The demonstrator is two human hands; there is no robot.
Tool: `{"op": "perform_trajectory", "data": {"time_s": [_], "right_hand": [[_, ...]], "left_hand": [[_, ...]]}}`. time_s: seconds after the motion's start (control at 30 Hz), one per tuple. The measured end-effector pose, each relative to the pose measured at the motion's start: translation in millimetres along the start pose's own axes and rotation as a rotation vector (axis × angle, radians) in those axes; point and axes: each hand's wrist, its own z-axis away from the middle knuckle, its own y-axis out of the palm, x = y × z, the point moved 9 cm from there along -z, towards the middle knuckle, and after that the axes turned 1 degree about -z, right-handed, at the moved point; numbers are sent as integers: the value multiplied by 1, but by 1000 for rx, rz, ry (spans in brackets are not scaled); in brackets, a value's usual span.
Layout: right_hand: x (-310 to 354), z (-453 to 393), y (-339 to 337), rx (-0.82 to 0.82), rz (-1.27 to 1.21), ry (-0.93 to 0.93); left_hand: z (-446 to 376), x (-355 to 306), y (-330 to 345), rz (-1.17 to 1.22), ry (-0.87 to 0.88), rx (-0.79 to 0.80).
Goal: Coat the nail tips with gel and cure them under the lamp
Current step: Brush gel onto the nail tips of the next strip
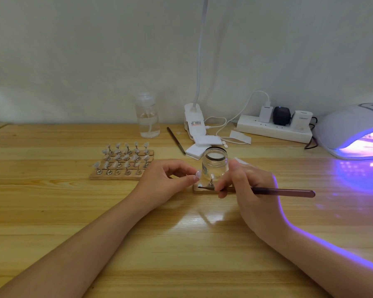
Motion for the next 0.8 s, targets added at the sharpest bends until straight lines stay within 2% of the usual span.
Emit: {"op": "perform_trajectory", "data": {"time_s": [0.27, 0.8], "right_hand": [[-5, -4, -11, -85, -58, 61], [-11, -7, -4, -33, 79, 90]], "left_hand": [[0, -1, 2, -44, 57, 24], [1, -2, 10, -120, 110, 99]]}}
